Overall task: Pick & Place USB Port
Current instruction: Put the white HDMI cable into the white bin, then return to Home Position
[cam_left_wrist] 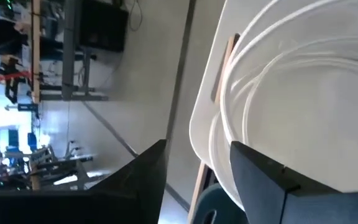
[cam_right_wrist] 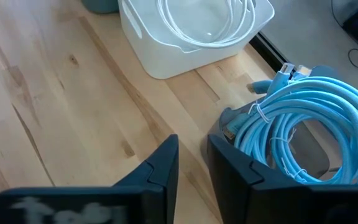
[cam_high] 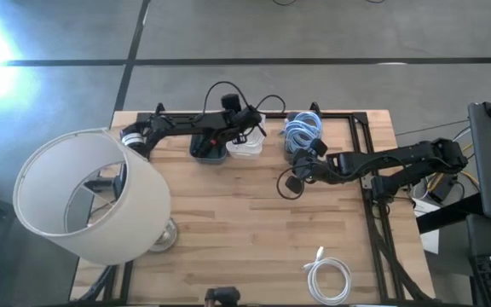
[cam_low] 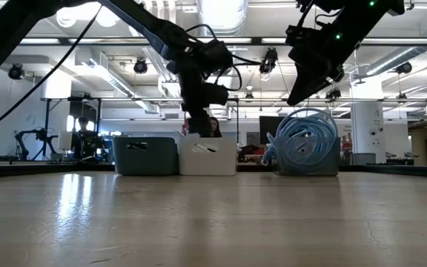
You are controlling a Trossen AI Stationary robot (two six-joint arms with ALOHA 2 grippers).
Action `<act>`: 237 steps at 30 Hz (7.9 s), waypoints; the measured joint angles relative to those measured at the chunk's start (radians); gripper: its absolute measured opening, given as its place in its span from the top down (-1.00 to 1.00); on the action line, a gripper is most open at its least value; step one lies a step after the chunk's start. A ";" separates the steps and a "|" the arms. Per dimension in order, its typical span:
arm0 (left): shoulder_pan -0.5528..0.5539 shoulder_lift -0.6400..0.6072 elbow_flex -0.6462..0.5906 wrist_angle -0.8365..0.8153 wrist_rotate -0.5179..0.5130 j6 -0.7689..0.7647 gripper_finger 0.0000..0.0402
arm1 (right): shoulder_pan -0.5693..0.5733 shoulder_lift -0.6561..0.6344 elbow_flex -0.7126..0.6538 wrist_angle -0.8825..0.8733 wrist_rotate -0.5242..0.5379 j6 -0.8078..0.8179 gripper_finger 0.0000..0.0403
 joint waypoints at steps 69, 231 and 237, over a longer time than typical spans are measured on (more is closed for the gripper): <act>-0.296 -0.181 -0.432 0.552 0.663 -0.354 0.30 | 0.661 0.323 0.079 -0.098 -0.598 0.633 0.92; -0.277 -1.971 -1.529 0.506 0.697 -0.529 0.30 | -0.249 -1.300 -0.845 0.582 -0.812 -0.317 0.30; -0.277 -1.971 -1.530 0.486 0.673 -0.514 0.30 | -0.249 -1.298 -0.845 0.570 -0.801 -0.350 0.28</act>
